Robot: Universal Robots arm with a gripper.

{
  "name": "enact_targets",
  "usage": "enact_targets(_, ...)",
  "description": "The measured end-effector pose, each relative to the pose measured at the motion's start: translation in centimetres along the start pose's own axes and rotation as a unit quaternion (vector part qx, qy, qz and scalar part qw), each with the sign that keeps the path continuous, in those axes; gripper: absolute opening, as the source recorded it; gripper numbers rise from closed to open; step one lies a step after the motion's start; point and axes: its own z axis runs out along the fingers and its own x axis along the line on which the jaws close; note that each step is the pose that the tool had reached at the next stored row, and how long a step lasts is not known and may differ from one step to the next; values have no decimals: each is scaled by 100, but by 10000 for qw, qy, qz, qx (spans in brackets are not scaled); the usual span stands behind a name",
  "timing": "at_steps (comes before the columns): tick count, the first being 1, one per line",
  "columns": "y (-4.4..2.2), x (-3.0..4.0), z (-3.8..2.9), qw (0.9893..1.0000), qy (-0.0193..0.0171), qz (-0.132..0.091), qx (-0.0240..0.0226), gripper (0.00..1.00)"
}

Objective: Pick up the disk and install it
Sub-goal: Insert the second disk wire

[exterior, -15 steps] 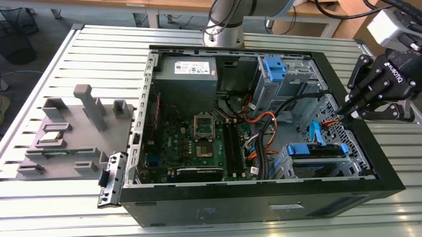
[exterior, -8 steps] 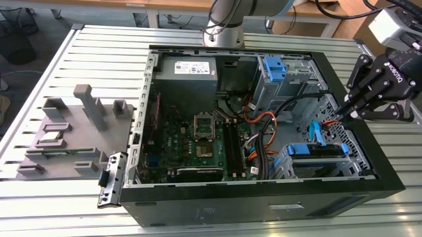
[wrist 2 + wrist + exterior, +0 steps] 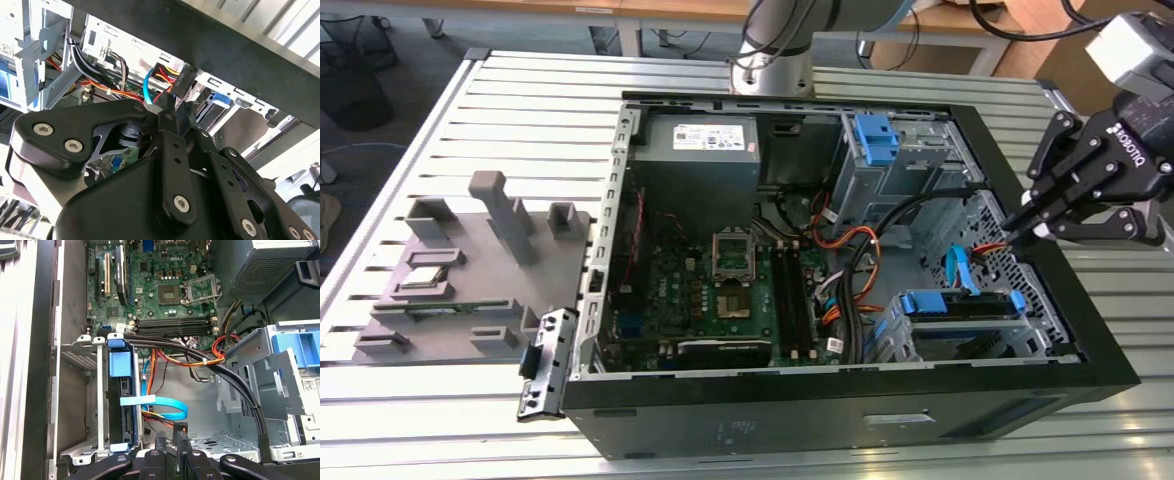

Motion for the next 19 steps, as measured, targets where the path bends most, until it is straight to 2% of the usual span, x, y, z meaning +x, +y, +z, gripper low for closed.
enact_targets(3,-41,-14,-3,10000,20,8,-92,24)
enact_targets(6,-78,-24,-3,9999,30,13,-161,24)
enact_targets(14,-171,-52,8,9995,56,25,-308,24)
enact_targets(17,-194,-57,13,9994,62,27,-348,24)
enact_targets(19,-194,-56,13,9994,64,28,-348,24)
